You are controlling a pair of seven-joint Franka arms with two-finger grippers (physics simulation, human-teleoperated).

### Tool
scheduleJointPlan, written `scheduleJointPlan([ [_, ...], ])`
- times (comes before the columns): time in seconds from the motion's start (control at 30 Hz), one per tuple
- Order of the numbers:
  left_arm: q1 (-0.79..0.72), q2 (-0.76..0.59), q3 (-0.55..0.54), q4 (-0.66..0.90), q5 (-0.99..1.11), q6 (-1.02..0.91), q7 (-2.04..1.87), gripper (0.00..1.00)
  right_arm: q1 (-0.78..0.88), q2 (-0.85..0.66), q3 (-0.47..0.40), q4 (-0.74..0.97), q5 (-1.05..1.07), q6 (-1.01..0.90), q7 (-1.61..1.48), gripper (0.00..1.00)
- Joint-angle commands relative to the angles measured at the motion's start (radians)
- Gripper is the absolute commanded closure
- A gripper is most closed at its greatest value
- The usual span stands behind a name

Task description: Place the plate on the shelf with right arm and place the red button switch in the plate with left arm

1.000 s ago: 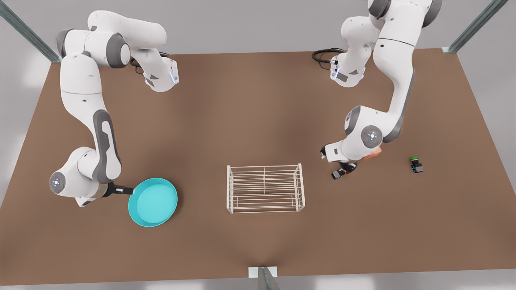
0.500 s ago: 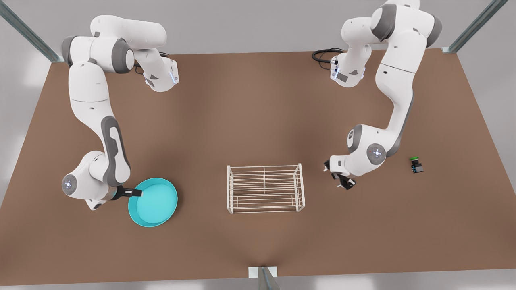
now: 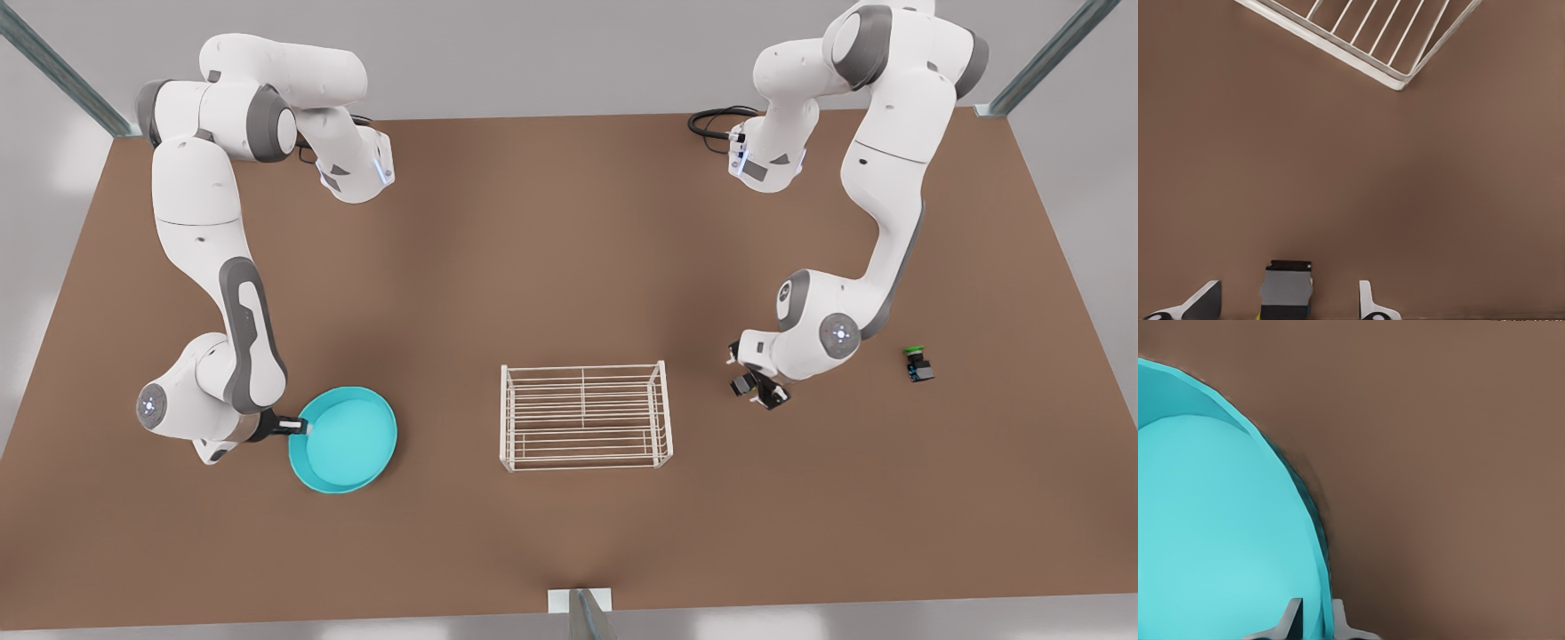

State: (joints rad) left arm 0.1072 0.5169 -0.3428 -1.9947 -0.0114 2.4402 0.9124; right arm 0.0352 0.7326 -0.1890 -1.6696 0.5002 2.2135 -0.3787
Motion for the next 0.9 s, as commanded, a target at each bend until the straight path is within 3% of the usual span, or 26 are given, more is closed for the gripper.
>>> scheduleJointPlan([
  [0.0, 0.002, -0.001, 0.001, -0.003, 0.021, 0.008, 0.134, 0.0, 0.0, -0.001, -0.001, 0.001, -0.015, 0.002, 0.001, 0.81],
  [0.23, 0.025, 0.009, 0.002, -0.032, 0.05, 0.08, 0.137, 0.0, 0.003, -0.035, -0.001, 0.002, -0.022, -0.012, 0.011, 0.81],
  [0.57, 0.043, 0.015, 0.002, -0.058, 0.065, 0.122, 0.143, 0.0, 0.002, -0.148, -0.001, 0.022, -0.017, -0.173, 0.037, 0.81],
  [0.87, 0.048, 0.014, 0.002, -0.093, 0.077, 0.143, 0.143, 0.0, 0.152, -0.271, -0.01, 0.024, -0.02, -0.255, 0.293, 0.8],
])
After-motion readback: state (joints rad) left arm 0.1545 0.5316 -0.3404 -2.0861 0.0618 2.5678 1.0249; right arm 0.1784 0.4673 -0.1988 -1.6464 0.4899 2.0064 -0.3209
